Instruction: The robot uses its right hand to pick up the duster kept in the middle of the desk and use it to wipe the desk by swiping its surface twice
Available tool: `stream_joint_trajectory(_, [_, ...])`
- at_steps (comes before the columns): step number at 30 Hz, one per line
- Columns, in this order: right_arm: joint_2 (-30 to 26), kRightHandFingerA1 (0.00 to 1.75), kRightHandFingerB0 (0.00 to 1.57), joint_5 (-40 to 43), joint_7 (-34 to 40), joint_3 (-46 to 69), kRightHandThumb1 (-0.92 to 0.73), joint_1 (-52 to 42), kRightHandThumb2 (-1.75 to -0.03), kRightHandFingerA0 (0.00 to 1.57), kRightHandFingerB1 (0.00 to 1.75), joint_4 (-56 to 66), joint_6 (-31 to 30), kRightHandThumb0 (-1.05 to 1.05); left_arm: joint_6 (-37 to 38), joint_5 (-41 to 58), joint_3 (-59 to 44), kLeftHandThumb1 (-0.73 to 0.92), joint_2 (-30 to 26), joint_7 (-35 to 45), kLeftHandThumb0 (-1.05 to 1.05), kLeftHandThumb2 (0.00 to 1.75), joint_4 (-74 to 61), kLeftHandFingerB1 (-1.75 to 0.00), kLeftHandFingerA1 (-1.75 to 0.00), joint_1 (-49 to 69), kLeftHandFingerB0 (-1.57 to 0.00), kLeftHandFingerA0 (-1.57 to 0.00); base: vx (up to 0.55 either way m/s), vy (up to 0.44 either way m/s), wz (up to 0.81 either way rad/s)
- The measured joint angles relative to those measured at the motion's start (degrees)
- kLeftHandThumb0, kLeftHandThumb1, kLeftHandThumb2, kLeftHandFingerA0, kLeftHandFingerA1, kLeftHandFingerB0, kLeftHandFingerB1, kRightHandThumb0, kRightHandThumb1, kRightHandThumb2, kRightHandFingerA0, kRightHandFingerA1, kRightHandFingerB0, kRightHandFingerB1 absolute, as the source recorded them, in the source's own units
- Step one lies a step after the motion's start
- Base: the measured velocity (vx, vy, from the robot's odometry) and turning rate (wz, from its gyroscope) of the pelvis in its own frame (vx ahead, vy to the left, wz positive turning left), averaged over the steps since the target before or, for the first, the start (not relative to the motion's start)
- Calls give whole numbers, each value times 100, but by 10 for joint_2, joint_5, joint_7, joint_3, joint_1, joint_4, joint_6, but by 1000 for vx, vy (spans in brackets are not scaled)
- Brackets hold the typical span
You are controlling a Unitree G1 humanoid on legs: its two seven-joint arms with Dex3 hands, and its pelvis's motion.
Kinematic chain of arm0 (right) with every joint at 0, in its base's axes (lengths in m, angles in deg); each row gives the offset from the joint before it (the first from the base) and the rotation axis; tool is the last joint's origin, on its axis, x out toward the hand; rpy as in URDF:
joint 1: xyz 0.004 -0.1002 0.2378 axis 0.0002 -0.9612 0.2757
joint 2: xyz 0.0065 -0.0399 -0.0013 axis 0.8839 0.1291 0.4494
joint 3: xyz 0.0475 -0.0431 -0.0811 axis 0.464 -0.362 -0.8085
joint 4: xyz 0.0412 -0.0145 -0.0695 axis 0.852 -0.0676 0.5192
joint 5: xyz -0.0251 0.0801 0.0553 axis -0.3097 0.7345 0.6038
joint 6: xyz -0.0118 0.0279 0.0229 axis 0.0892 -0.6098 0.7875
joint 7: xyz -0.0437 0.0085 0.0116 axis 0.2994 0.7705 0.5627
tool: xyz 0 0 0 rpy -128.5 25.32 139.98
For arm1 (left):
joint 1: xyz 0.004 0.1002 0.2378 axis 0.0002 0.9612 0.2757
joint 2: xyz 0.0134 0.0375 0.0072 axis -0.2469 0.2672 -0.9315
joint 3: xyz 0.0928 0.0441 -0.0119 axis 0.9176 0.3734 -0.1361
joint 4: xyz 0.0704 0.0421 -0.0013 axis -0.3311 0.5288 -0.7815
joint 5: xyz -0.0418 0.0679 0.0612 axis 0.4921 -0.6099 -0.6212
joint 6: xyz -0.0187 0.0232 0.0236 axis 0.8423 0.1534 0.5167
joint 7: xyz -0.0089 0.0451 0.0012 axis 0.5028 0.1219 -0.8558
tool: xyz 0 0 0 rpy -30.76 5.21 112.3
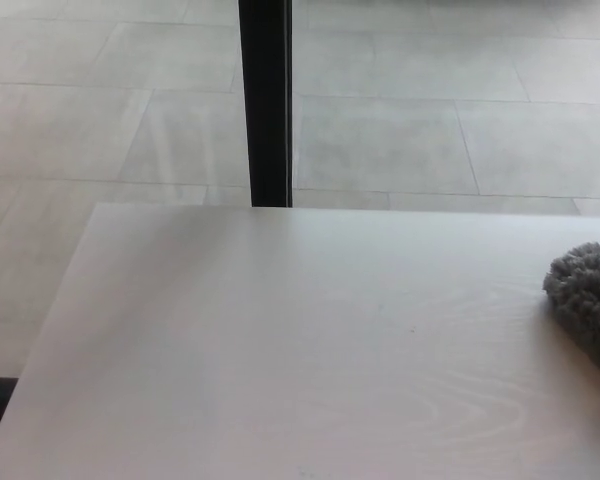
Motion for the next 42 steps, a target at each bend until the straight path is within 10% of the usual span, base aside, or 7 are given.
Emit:
stream_joint_trajectory(17, [22, 145, 79, -13, -66, -126, -71, 21, -63, 77, 63, 98, 36, -28, 0, 5, 4, 92, -3, 2, -83, 77, 0, -42, -55, -10, -27, -29, 0, 0, 0])
stream_joint_trajectory(22, [29, 111, 40, -17, -93, -153, -70, 31, -61, 77, 37, 121, 51, -38, 0, 5, 6, 92, -4, 2, -83, 78, 0, -42, -55, -11, -27, -28, 0, 0, 0])
stream_joint_trajectory(25, [29, 27, 0, -16, -116, -157, -60, 36, -97, 0, 13, 124, 51, -84, 0, 5, 6, 92, -4, 2, -82, 79, 0, -42, -55, -10, -28, -30, 0, 0, 0])
stream_joint_trajectory(27, [29, 0, 0, -16, -129, -160, -77, 42, -64, 0, 0, 125, 49, -97, 0, 5, 6, 92, -3, 2, -82, 79, 0, -43, -56, -11, -27, -29, 0, 0, 0])
stream_joint_trajectory(29, [29, 0, 0, -18, -147, -165, -62, 47, -91, 0, 0, 125, 45, -104, 0, 5, 6, 92, -3, 2, -83, 77, 0, -42, -55, -11, -27, -28, 0, 0, 0])
stream_joint_trajectory(30, [29, 0, 0, -19, -156, -167, -74, 50, -64, 0, 0, 126, 43, -105, 0, 5, 6, 92, -3, 2, -83, 76, 0, -42, -55, -11, -27, -28, 0, 0, 0])
stream_joint_trajectory(42, [-13, 0, 0, -9, -252, -134, -75, 66, -65, 0, 0, 173, 21, -105, 0, 5, 7, 92, -3, 2, -83, 81, 0, -40, -55, -8, -31, -34, 0, 0, 0])
